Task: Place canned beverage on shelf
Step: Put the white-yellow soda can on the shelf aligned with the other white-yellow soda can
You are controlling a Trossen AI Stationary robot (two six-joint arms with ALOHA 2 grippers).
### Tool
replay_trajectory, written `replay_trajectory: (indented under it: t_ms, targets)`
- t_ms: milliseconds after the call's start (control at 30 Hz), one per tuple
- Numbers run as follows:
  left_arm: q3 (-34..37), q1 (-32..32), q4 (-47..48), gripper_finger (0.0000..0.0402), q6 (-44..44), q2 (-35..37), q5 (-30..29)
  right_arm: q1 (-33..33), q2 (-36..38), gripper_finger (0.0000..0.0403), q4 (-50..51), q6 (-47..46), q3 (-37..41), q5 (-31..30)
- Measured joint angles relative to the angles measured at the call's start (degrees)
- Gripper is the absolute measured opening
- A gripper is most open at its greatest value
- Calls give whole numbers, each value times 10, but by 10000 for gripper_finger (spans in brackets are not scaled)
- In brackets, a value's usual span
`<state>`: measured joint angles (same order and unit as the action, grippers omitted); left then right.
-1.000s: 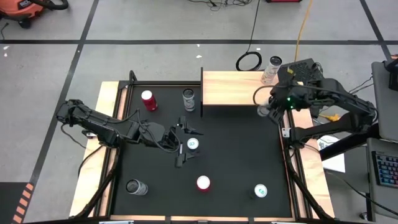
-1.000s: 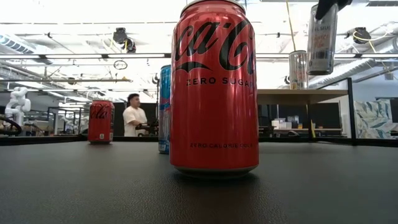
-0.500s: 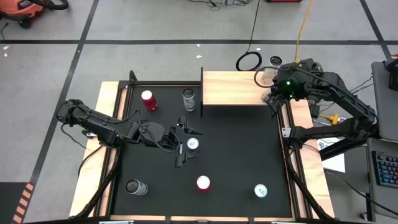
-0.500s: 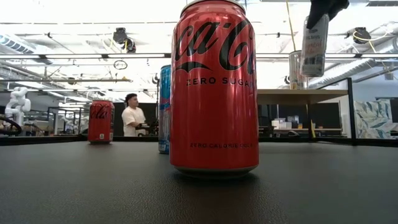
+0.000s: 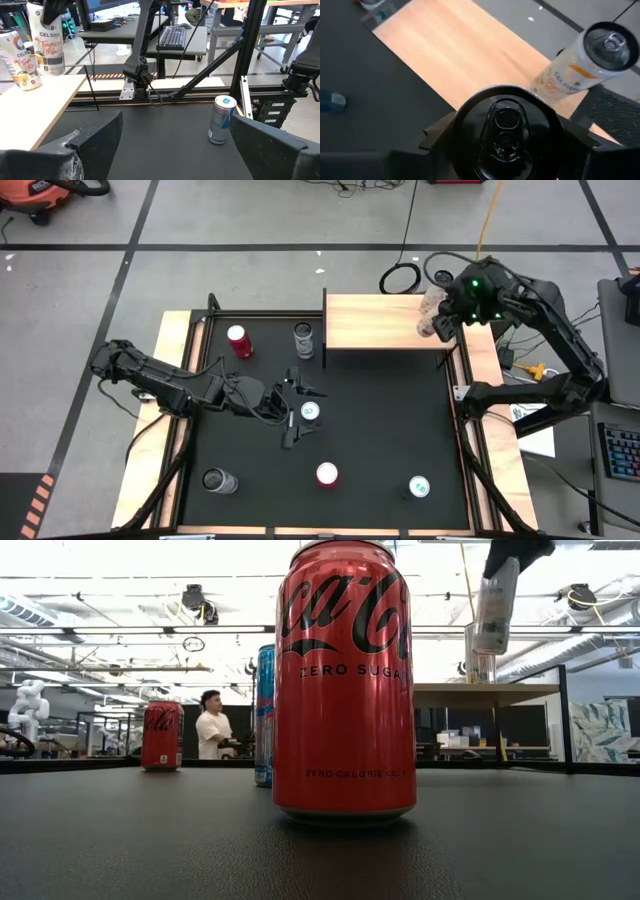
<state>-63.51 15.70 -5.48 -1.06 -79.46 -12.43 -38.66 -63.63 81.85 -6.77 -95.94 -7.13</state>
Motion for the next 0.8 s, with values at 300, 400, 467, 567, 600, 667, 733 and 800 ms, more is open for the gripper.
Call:
replay_trajectory:
  t_ms: [300,400,467,567,600,667,733,800]
  targets:
    - [0,0,18,371,-1,0,0,-36,-45,233,46,53,0,-1]
    - [0,0,23,371,-1,0,0,-47,-56,234,45,71,0,0]
    - [0,0,22,371,-1,0,0,-58,-63,234,48,78,0,0]
    - [0,0,23,371,-1,0,0,-78,-73,234,50,88,0,14]
    - [0,0,22,371,-1,0,0,-85,-75,235,49,91,0,26]
    - [0,0,22,371,-1,0,0,-97,-77,235,45,96,0,38]
    - [0,0,23,371,-1,0,0,-108,-78,235,40,105,0,45]
    - [0,0,29,371,-1,0,1,-116,-78,235,42,118,0,49]
